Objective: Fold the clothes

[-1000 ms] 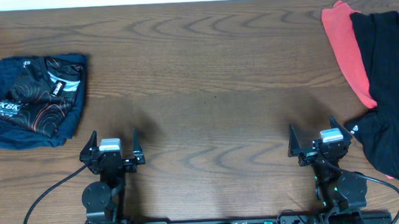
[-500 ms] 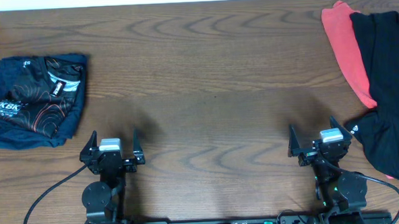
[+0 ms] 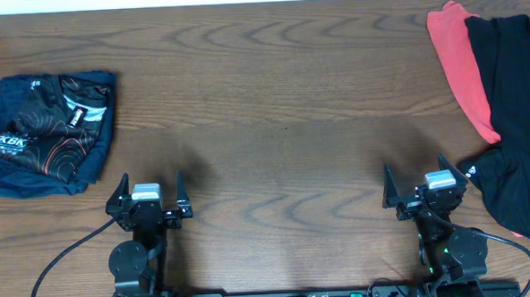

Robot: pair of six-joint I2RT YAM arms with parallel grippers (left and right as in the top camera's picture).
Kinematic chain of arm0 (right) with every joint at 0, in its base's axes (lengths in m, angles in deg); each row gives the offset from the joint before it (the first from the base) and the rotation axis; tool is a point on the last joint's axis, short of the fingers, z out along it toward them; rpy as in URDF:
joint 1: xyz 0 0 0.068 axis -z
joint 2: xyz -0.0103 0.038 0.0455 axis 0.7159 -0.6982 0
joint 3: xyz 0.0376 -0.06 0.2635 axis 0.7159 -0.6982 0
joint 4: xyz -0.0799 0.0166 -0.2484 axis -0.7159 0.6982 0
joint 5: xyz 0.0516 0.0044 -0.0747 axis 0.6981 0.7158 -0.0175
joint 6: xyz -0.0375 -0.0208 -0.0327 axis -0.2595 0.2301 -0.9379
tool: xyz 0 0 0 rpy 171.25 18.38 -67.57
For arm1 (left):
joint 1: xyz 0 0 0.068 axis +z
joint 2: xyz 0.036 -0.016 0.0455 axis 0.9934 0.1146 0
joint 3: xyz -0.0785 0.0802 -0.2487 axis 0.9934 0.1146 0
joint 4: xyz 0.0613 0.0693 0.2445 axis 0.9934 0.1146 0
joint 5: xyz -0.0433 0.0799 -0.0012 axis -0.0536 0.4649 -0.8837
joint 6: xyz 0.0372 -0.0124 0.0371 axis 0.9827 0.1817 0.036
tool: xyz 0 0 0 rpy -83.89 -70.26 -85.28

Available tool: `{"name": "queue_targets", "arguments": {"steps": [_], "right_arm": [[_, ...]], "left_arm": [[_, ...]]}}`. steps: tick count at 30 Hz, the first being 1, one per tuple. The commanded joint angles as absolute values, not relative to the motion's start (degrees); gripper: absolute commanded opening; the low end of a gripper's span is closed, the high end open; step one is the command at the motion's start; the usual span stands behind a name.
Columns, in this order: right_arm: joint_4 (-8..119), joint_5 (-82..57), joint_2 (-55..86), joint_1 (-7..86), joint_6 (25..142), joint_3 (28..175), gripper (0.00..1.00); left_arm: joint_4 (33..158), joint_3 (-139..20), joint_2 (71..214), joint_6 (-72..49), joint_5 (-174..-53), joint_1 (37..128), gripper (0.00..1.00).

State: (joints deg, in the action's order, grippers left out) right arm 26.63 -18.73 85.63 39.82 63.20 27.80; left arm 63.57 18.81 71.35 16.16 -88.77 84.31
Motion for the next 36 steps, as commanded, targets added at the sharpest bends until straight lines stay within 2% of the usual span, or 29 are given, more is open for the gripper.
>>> {"name": "queue_targets", "arguments": {"steps": [1, 32, 36], "right_arm": [[26.87, -18.51, 85.59, 40.61, 62.44, 27.73, 0.99], [26.87, -18.31, 85.59, 40.61, 62.46, 27.73, 0.99], [26.87, -18.27, 85.52, 40.61, 68.06, 27.73, 0.99]], "left_arm": [[65.50, 19.83, 71.41, 16.55, -88.07, 83.98, 0.98], [65.50, 19.83, 71.41, 16.53, -88.07, 83.98, 0.98], [65.50, 19.83, 71.41, 16.53, -88.10, 83.98, 0.98]]}}
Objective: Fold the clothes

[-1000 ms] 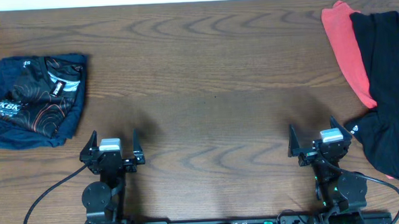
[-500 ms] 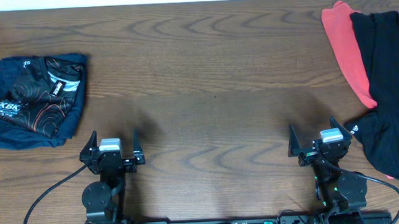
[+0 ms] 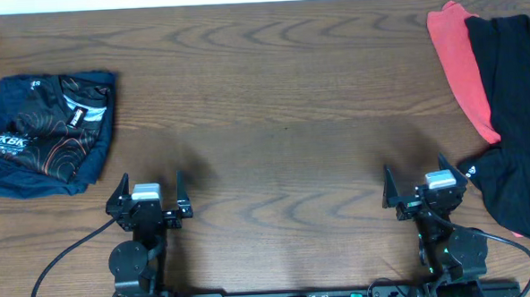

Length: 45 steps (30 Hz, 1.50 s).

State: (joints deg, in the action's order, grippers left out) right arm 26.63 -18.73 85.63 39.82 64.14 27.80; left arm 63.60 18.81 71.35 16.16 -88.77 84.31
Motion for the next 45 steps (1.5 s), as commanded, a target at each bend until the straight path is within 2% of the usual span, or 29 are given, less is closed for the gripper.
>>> {"name": "queue_targets", "arguments": {"steps": [1, 8, 14, 18, 22, 27, 31, 38, 42, 44, 45], "right_arm": [[26.76, -18.27, 85.52, 40.61, 69.83, 27.73, 0.99], [27.68, -17.98, 85.15, 40.61, 74.50, 28.87, 0.99], [36.66, -25.63, 79.71, 40.63, 74.50, 37.06, 0.99], [43.07, -33.06, 69.63, 40.74, 74.59, 45.39, 0.99], [51.33, -37.79, 55.36, 42.47, 75.40, 55.60, 0.99], [59.50, -34.84, 35.16, 48.48, 75.53, 68.08, 0.99], [59.64, -30.70, 22.73, 50.78, 75.62, 74.11, 0.99], [57.87, -45.74, 5.50, 56.72, 91.09, 74.18, 0.99], [56.69, -45.72, -2.95, 61.20, 94.09, 74.18, 0.87], [54.72, -45.30, -6.15, 62.62, 94.00, 74.18, 0.77], [54.13, -45.35, -7.33, 63.04, 94.00, 74.18, 0.68]], "left_arm": [[65.50, 19.83, 71.41, 16.53, -88.07, 83.98, 0.98], [65.65, 19.68, 72.31, 13.63, -88.10, 83.98, 0.98], [71.86, 13.93, 75.85, 7.42, -89.49, 83.98, 0.98], [76.82, 5.69, 82.58, 5.60, -89.41, 83.98, 0.98], [86.81, -5.85, 93.82, 4.01, -89.36, 83.98, 0.98], [99.68, -19.33, 108.61, 4.01, -89.38, 83.98, 0.98], [105.19, -26.07, 117.35, 4.01, -89.43, 83.98, 0.98], [105.19, -26.70, 125.27, 3.97, -89.43, 83.98, 0.98], [105.10, -26.68, 127.50, 3.75, -89.45, 83.98, 0.98], [105.12, -26.68, 127.93, 3.77, -89.43, 83.98, 0.98], [105.08, -26.70, 128.00, 3.77, -89.45, 83.98, 0.98]]}}
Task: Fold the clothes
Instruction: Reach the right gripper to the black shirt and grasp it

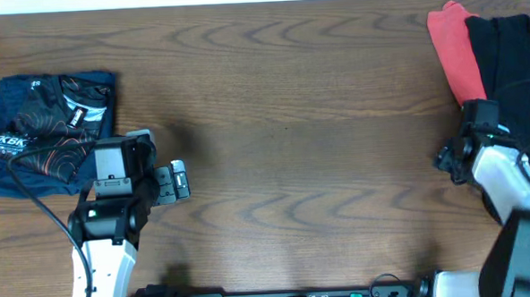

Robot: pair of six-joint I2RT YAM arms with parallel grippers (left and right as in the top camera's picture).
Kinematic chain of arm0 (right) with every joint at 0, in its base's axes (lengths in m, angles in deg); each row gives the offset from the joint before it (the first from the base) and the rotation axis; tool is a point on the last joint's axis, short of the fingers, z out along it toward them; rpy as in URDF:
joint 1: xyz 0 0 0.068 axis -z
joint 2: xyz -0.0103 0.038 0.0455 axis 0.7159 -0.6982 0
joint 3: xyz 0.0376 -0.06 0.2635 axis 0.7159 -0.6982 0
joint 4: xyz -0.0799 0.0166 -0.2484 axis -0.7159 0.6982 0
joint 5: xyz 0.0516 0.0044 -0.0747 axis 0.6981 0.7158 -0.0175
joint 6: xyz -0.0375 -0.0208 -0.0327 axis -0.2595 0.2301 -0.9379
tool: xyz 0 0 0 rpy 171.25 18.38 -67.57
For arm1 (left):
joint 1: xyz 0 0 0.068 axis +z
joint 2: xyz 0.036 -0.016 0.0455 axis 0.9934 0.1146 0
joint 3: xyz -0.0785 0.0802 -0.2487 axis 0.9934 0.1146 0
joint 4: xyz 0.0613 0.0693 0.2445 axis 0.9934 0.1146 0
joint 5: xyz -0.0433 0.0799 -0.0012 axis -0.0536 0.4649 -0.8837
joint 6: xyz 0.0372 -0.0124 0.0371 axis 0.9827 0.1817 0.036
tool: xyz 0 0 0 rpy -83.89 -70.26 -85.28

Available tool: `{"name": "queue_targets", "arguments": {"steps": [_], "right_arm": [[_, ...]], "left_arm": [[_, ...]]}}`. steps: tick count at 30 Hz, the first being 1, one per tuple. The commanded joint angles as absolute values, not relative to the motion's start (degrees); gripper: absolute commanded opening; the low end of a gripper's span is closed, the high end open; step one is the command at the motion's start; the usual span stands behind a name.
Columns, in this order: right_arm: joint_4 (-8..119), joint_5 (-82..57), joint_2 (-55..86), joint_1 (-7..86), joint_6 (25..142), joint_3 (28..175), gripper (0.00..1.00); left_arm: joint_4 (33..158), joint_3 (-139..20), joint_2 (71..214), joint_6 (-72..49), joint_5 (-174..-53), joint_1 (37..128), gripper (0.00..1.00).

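A heap of unfolded clothes lies at the far right: a black garment (513, 75) on top of a red one (453, 46). My right gripper (459, 136) hovers at the heap's left edge, beside the red cloth, its fingers spread with nothing between them. At the far left rests a folded navy shirt (45, 131) with an orange line print. My left gripper (153, 160) hangs next to that shirt's right edge, fingers apart and holding nothing.
The wooden table (282, 121) stretches between the two arms. The left arm's cable (34, 199) trails over the table near the navy shirt. The arms' base rail runs along the front edge.
Both arms have left their rest poses at the front edge. The left gripper now sits beside the navy shirt, the right one at the left edge of the black and red heap.
At both earlier moments the arms were parked at the front edge with grippers open, and the clothes lay untouched. Now each arm is out by a garment, left by the folded navy shirt, right by the heap. The red cloth's lower part no longer shows.
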State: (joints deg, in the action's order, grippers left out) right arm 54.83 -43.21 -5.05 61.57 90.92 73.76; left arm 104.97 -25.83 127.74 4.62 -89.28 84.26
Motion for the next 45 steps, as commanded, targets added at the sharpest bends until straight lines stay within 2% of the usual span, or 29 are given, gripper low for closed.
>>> {"name": "queue_targets", "arguments": {"steps": [1, 7, 12, 16, 21, 23, 27, 33, 38, 45], "right_arm": [[53.28, -45.35, -8.51, 63.41, 93.98, 74.18, 0.56], [48.12, -45.33, -10.78, 63.87, 93.94, 74.20, 0.01], [52.38, -43.71, -6.58, 63.82, 90.15, 77.54, 0.01], [59.42, -41.83, 1.66, 63.80, 86.90, 85.54, 0.01], [62.22, -15.40, 11.16, 63.04, 70.53, 95.86, 0.01], [62.39, -10.33, 13.81, 61.79, 66.20, 97.56, 0.01], [65.19, -8.78, 18.05, 56.39, 63.55, 98.37, 0.01], [68.38, 4.38, 19.10, 41.20, 63.03, 98.00, 0.01], [60.58, 3.50, 12.72, 27.45, 65.30, 97.74, 0.01], [30.57, 3.52, -3.52, 15.98, 65.43, 97.74, 0.01]], "left_arm": [[105.06, -26.68, 128.04, 3.77, -89.43, 83.98, 0.98], [104.91, -26.68, 128.02, 3.77, -89.43, 83.98, 0.98], [104.91, -26.68, 128.02, 3.77, -89.43, 83.98, 0.98], [104.91, -26.68, 128.02, 3.75, -89.45, 83.98, 0.98], [105.21, -26.68, 127.93, 3.75, -89.45, 83.98, 0.98], [105.39, -26.68, 127.93, 3.46, -89.45, 83.98, 0.98], [105.39, -26.68, 127.91, 3.33, -89.45, 83.98, 0.98], [105.34, -26.68, 127.93, 3.33, -89.45, 83.98, 0.98], [105.32, -26.68, 127.93, 3.33, -89.45, 83.98, 0.98], [104.77, -26.68, 127.93, 3.33, -89.45, 83.98, 0.98]]}}
